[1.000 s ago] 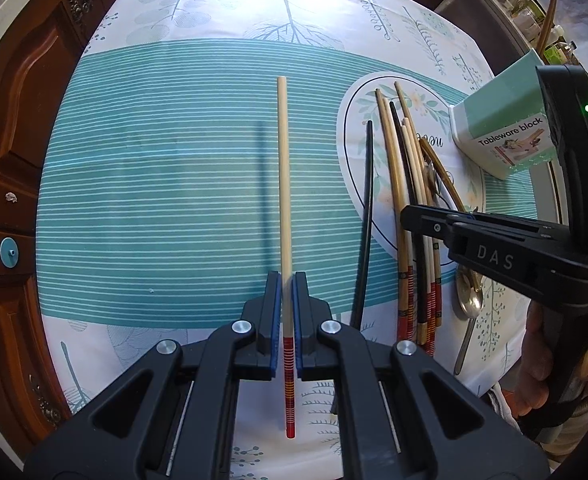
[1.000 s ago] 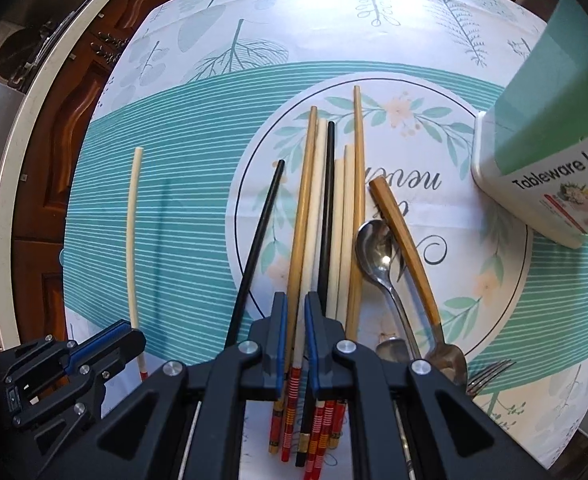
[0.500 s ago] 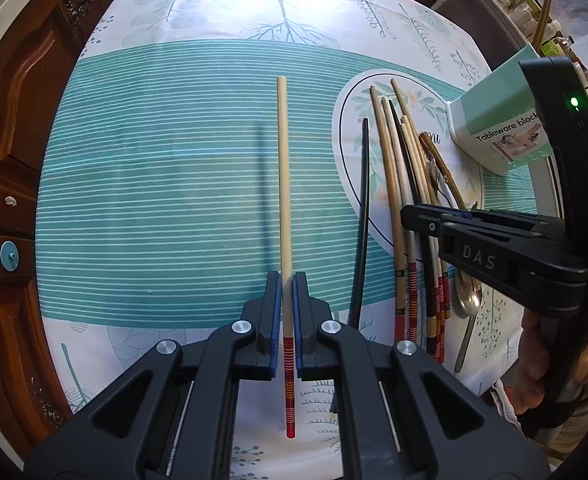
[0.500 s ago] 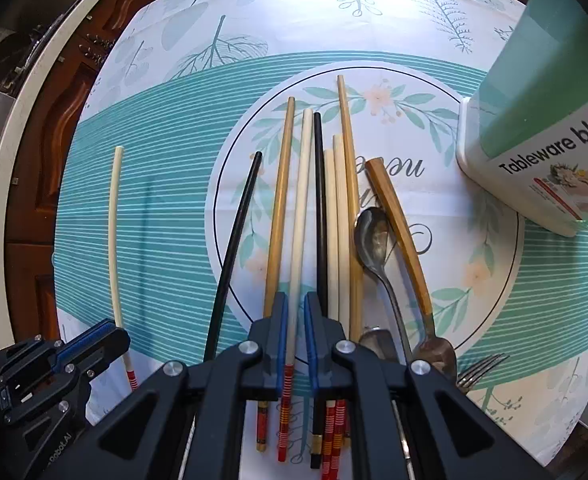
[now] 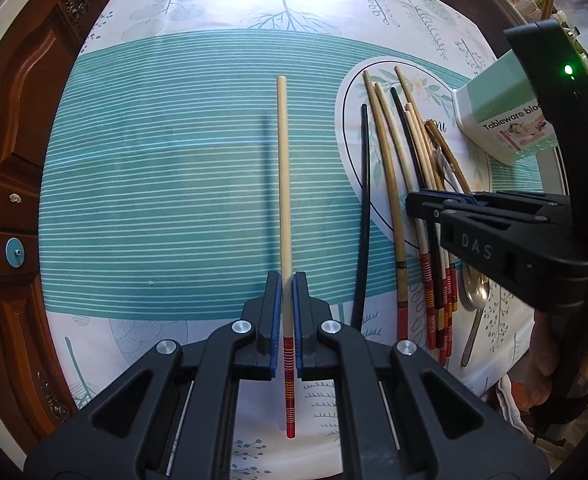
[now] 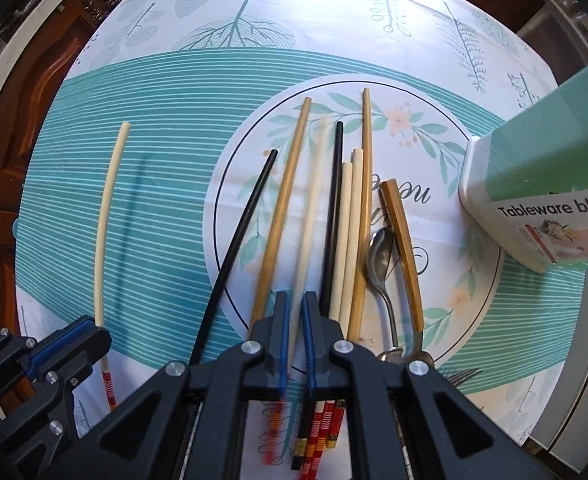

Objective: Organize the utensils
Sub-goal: 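Lift both held chopsticks and lower them into the green holder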

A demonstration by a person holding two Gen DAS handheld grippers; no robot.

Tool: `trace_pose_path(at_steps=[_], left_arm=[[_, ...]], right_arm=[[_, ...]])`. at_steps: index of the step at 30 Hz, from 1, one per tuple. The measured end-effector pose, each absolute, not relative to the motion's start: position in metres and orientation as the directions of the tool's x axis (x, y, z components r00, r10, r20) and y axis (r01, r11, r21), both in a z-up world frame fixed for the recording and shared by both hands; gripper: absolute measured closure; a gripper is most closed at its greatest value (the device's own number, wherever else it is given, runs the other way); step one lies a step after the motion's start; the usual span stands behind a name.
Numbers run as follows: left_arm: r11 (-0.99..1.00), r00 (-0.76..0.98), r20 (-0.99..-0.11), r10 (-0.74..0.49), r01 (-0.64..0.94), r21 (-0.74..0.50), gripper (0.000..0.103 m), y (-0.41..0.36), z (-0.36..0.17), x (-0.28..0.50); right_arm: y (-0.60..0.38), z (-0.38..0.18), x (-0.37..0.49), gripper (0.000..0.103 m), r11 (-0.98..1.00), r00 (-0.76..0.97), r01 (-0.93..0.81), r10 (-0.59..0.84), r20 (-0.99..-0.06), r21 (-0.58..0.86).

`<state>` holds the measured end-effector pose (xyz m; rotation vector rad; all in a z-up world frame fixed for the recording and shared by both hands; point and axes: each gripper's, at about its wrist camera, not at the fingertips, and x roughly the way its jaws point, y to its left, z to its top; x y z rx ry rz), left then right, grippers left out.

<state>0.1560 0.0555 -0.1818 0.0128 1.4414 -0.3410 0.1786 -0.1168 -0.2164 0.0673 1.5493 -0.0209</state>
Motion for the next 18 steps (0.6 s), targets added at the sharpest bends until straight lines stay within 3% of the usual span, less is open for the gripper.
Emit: trace_pose_path(at_steps=[7, 13, 18], left_arm=[[0.945, 0.159, -0.960, -0.233, 0.269, -0.185, 0.100, 0.046, -0.151, 0.150], [0.915, 0.322, -0.888, -0.328, 0.341, -0.214, 0.100, 0.019, -0.078, 0.139], [0.884, 0.444, -0.799, -0.407, 0.412, -0.222, 0.100, -0.026, -0.008, 0.142]], right_arm=[[-0.141, -0.190, 0.154, 0.098, 0.969, 0.119, 0.050, 0.233, -0.965, 0.241], [-0.174, -0.124, 0.115, 0.098, 0.907, 0.359, -0.040, 0.405, -0.841, 0.419], [-0.212, -0.058, 0.085, 0.098, 0.925, 0.624, -0.075, 0.334, -0.707, 0.372]])
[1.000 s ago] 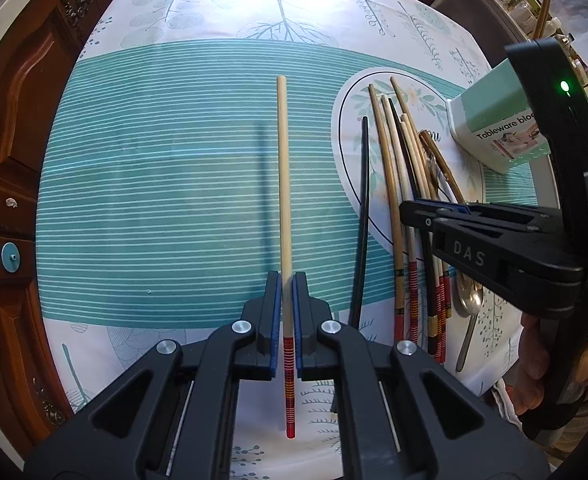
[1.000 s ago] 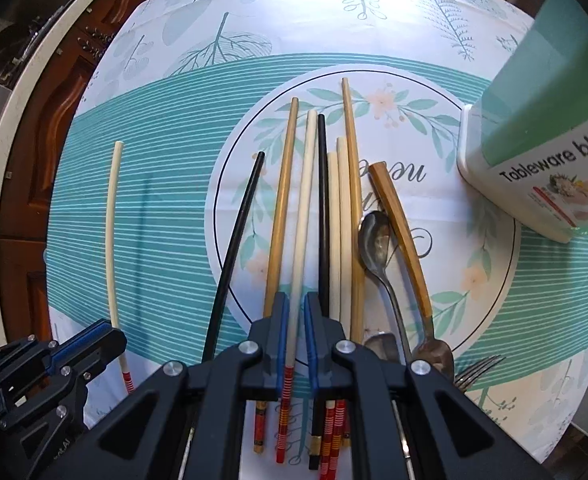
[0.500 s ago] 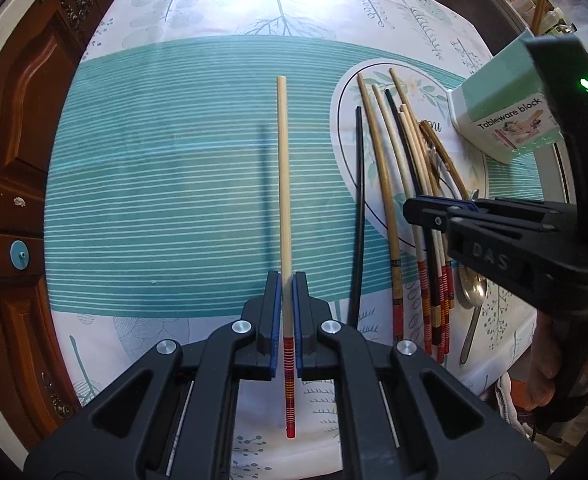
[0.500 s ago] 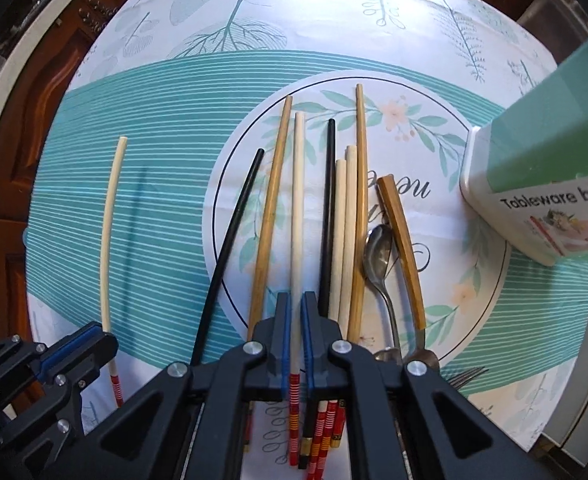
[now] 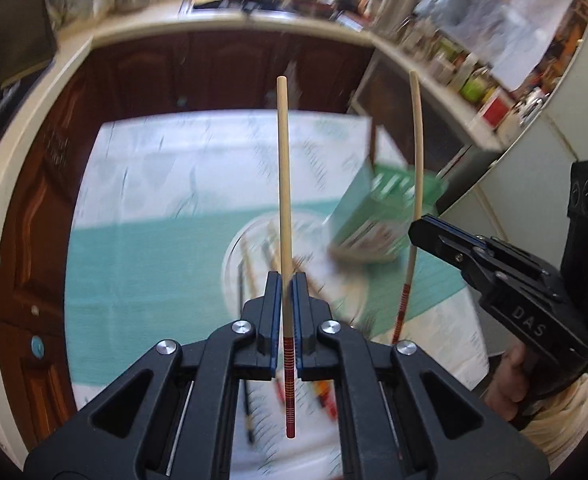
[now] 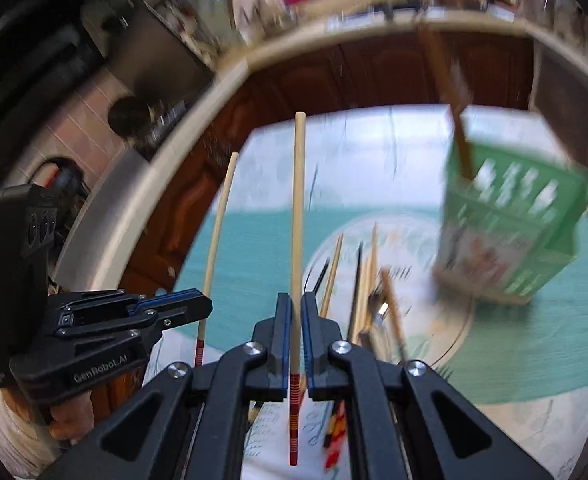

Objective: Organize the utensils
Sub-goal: 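Lift both held chopsticks and lower them into the green holder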

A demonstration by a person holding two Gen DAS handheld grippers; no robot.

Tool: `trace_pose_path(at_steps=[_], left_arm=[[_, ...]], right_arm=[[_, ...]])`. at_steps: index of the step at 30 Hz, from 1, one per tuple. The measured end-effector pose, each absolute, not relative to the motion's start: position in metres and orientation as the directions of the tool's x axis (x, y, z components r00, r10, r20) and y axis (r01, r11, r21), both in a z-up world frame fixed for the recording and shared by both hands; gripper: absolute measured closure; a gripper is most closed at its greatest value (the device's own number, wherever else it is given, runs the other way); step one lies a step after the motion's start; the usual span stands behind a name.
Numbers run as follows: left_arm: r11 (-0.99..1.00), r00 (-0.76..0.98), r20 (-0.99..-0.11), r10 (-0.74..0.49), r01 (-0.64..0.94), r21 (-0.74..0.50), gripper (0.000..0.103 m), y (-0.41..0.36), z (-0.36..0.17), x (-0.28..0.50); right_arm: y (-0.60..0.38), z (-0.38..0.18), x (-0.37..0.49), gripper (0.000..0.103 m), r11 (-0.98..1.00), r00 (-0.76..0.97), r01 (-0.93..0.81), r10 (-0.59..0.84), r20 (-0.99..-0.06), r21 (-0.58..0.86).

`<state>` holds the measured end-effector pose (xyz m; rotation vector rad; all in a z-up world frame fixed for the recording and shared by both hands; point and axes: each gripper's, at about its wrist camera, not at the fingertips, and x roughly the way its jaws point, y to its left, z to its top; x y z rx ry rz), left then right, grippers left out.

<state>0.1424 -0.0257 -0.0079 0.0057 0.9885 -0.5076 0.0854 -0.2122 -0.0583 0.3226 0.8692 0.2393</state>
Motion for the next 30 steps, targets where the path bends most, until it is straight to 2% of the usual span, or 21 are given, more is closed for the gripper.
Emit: trace_pose_path(at_steps=[4, 8, 17, 24, 30], left_arm=[[0.869, 0.533, -0.715, -0.452, 0.444, -0.218, 0.100, -0.068, 0.037, 0.151], [0.859, 0.586, -0.644, -0.491, 0.446, -0.249, 0.100, -0.112, 0.059, 0.164], [0.870, 0.703, -0.513, -0.493, 0.416, -0.266, 0.100, -0.181, 0.053, 0.205], [0.875, 0.726, -0.488, -0.484, 0.390, -0.287, 0.100, -0.189, 0.002, 0.237], [0.889, 0.735, -0.501, -0.457, 0.382, -0.251, 0.100, -0.180, -0.043, 0.236]], right_arm=[[-0.247, -0.020, 0.078, 0.098, 0.944, 0.774, -0.032, 0.232, -0.589, 0.329], [-0.286, -0.001, 0.083, 0.098, 0.955, 0.864, 0.019, 0.134, -0.486, 0.297], [-0.337, -0.013, 0.100, 0.098, 0.940, 0.952, 0.094, 0.011, -0.305, 0.327], [-0.338, -0.038, 0.117, 0.098, 0.969, 0.956, 0.033, 0.041, -0.289, 0.245], [-0.328, -0.063, 0.126, 0.098, 0.983, 0.937, -0.046, 0.104, -0.335, 0.176]])
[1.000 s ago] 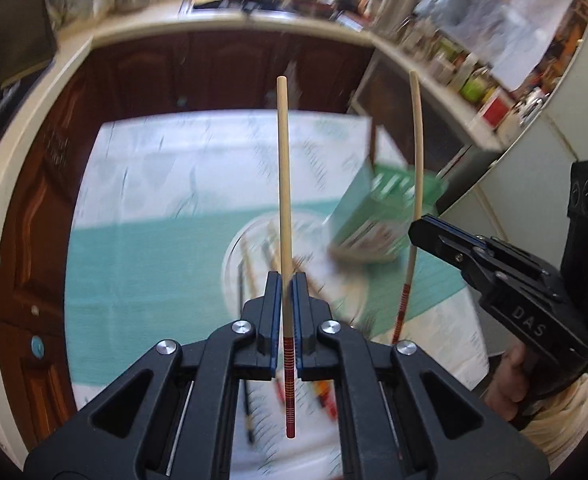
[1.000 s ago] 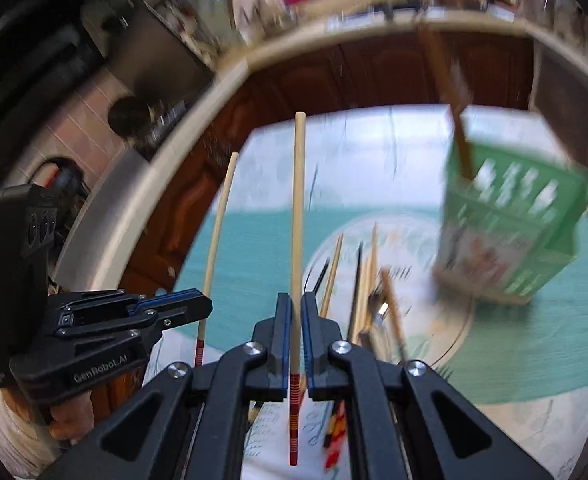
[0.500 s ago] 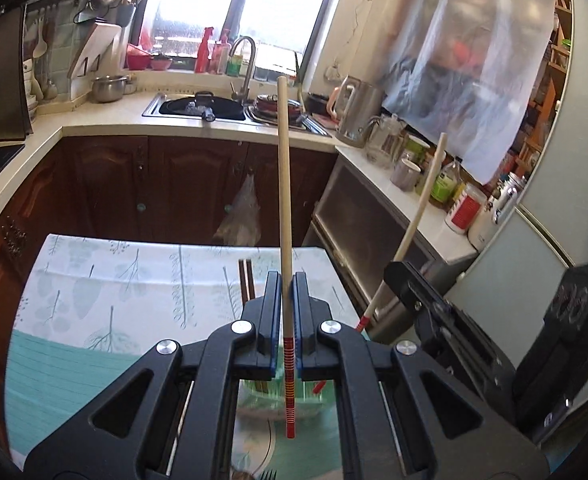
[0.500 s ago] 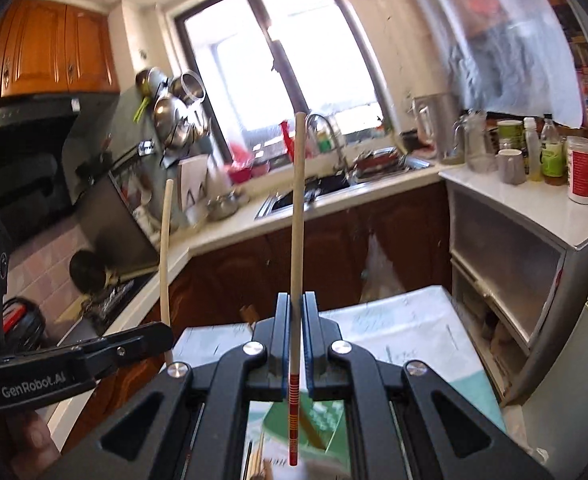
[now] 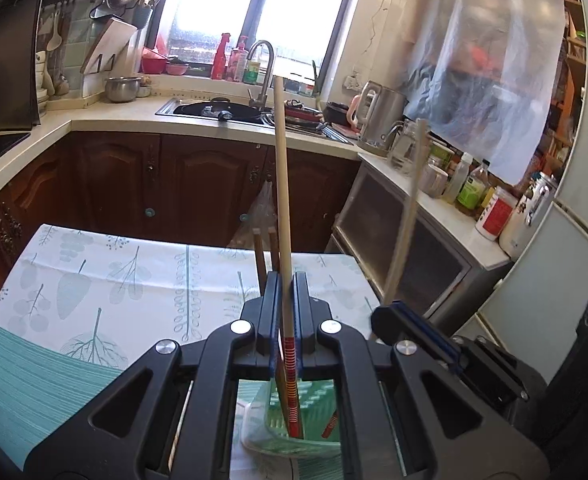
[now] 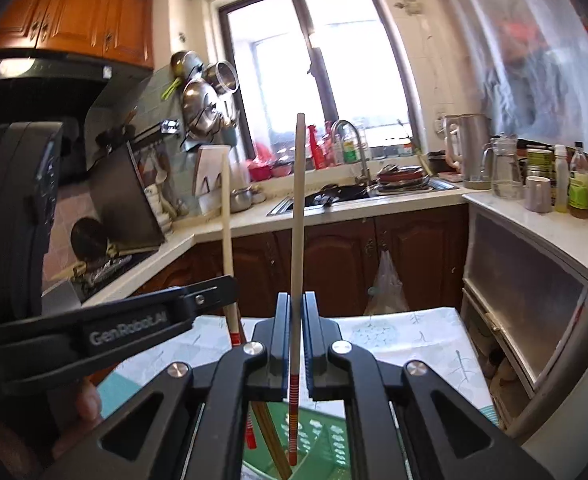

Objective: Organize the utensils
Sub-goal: 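Lift both held chopsticks and lower them into the green holder, then open both tools to release the chopsticks into the holder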

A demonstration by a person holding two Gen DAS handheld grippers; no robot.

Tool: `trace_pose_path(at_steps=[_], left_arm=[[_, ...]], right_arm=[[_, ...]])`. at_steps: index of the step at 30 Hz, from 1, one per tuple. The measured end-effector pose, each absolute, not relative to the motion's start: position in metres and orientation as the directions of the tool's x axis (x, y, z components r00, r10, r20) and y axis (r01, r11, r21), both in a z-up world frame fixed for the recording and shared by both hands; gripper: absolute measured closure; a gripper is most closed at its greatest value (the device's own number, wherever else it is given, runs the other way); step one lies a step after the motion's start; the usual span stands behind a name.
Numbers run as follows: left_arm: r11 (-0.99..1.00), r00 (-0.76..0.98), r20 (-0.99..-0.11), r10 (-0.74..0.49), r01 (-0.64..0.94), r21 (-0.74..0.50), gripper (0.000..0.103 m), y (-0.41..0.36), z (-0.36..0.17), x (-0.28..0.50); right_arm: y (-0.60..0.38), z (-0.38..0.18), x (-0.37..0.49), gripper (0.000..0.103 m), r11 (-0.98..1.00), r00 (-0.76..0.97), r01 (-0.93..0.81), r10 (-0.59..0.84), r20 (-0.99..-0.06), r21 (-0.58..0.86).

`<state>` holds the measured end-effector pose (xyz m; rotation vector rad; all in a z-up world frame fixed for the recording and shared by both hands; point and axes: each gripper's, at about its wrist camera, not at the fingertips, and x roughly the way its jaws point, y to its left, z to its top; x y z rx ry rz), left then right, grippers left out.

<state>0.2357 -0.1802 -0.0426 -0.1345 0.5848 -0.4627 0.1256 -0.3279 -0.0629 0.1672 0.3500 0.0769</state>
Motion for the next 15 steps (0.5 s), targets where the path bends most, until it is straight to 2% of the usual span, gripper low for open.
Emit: trace_pose_path(at_steps=[4, 6, 8, 10, 15], left_arm=[[0.885, 0.671, -0.583, -0.458, 0.404, -0.230, 0.099, -0.175, -0.062, 0.226], [0.889, 0.628, -0.641, -0.442, 0.403, -0.218, 0.094, -0.171, -0.072, 0.222], [0.896, 0.604, -0.676, -0.422, 0.392, -0.208, 0.080, -0.167, -0.081, 0.216], [0.899, 0.599, -0.684, -0.417, 0.383, -0.213, 0.071, -0.160, -0.086, 0.208], [0.900, 0.606, -0.674, -0.423, 0.367, -0.235, 0.068, -0.141, -0.087, 0.195]], right_arm=[[-0.315, -0.080, 0.127, 0.097, 0.984, 0.885, -0.133, 0.170, -0.434, 0.115], [-0.304, -0.089, 0.126, 0.097, 0.981, 0.844, -0.175, 0.191, -0.502, 0.078], [-0.295, -0.096, 0.124, 0.097, 0.980, 0.813, -0.195, 0.187, -0.551, 0.045], [-0.291, -0.099, 0.122, 0.097, 0.978, 0.798, -0.204, 0.189, -0.573, 0.038], [-0.295, -0.099, 0.117, 0.092, 0.979, 0.787, -0.183, 0.199, -0.585, 0.087]])
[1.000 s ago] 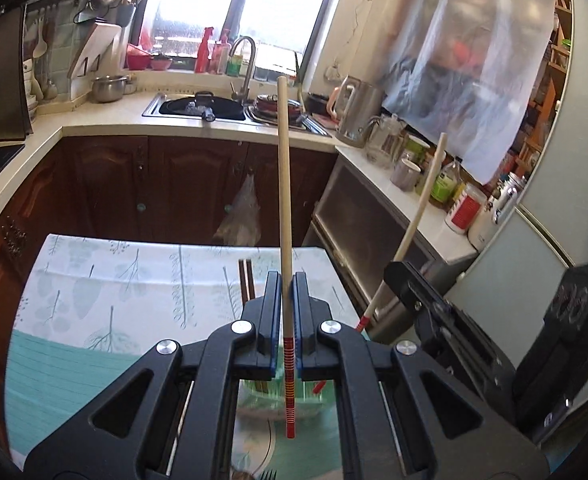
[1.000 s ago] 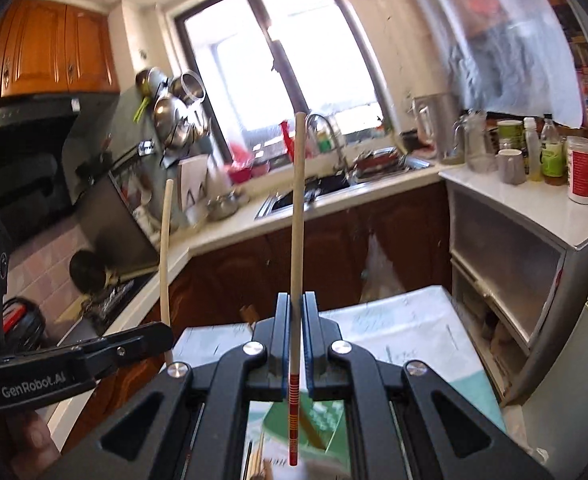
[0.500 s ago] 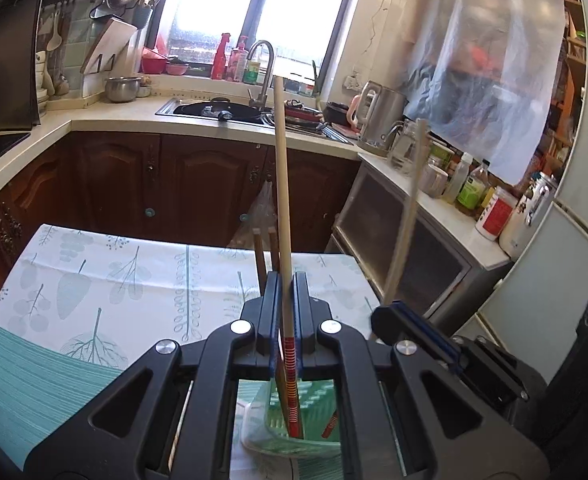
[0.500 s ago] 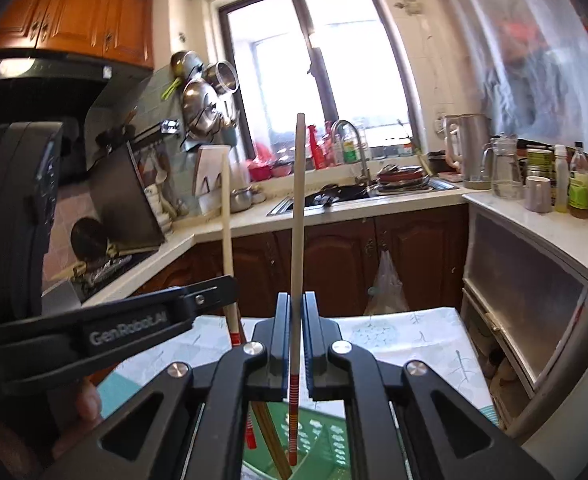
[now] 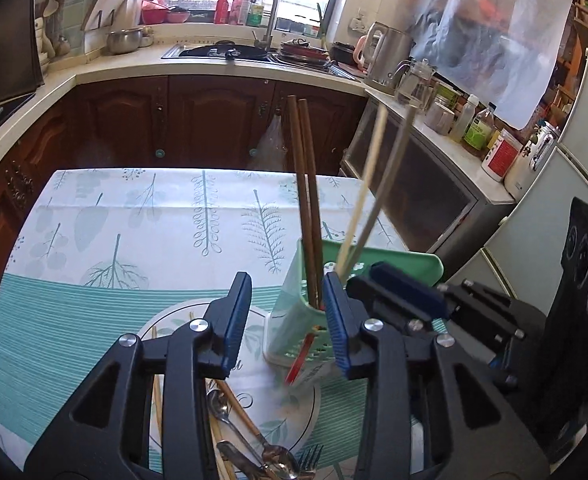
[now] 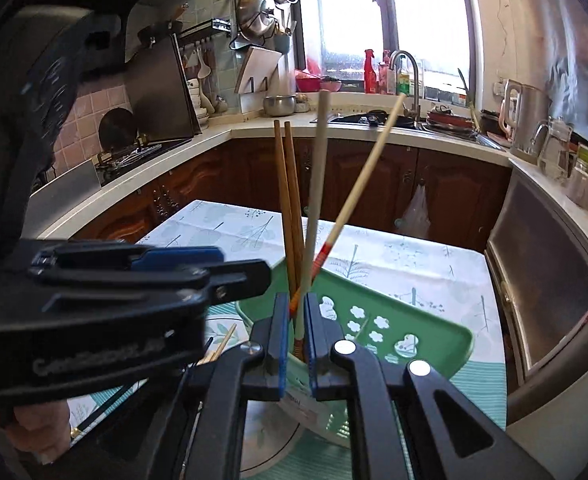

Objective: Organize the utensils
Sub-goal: 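Open both tools to release the chopsticks into the holder, then grasp another red-banded chopstick from the pile with the left tool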

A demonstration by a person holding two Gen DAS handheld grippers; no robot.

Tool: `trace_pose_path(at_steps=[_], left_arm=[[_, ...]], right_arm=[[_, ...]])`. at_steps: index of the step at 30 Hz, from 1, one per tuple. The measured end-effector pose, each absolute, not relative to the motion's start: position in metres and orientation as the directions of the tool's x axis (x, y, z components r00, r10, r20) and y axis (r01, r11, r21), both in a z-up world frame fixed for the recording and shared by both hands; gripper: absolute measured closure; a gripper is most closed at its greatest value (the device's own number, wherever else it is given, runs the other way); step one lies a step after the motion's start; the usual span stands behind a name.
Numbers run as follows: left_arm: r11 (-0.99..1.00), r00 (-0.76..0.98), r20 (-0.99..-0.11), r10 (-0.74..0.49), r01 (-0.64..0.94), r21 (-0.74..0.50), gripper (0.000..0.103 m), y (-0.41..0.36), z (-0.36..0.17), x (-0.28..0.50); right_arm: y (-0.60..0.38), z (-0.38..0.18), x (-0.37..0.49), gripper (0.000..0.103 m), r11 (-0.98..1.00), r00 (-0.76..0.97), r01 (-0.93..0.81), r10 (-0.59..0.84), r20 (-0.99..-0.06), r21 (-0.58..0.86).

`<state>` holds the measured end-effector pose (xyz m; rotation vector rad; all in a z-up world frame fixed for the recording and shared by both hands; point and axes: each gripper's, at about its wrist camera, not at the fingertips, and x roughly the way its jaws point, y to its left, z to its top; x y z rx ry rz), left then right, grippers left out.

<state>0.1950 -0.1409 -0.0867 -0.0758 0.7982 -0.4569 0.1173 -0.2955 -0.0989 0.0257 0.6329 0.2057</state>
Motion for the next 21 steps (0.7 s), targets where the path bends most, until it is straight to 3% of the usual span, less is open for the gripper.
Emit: trace_pose_path(at_steps=[2, 5, 15, 21], left_arm=[[0.901, 0.619, -0.660, -0.427, 0.356, -0.249, 0.060, -0.134, -0.080, 0.194], [0.901, 0.630, -0.646, -0.431, 0.338, -0.272, 0.058, -0.125, -0.074, 0.195], [0.888, 0.538, -0.723, -0.433, 0.394, -0.239, 0.058, -0.117, -0.082, 0.196], [0.851, 0.405, -0.842, -0.356, 0.513, -0.113, 0.058, -0.109, -0.112, 0.180]], right_arm=[[-0.301, -0.095, 0.118, 0.084, 0.978, 0.785, -0.169, 0.208, -0.584, 0.122], [-0.307, -0.091, 0.119, 0.071, 0.977, 0.782, -0.156, 0.211, -0.586, 0.143], [-0.332, -0.090, 0.126, 0.070, 0.952, 0.781, -0.125, 0.269, -0.564, 0.280], [-0.334, -0.095, 0.126, 0.070, 0.946, 0.768, -0.121, 0.280, -0.575, 0.300]])
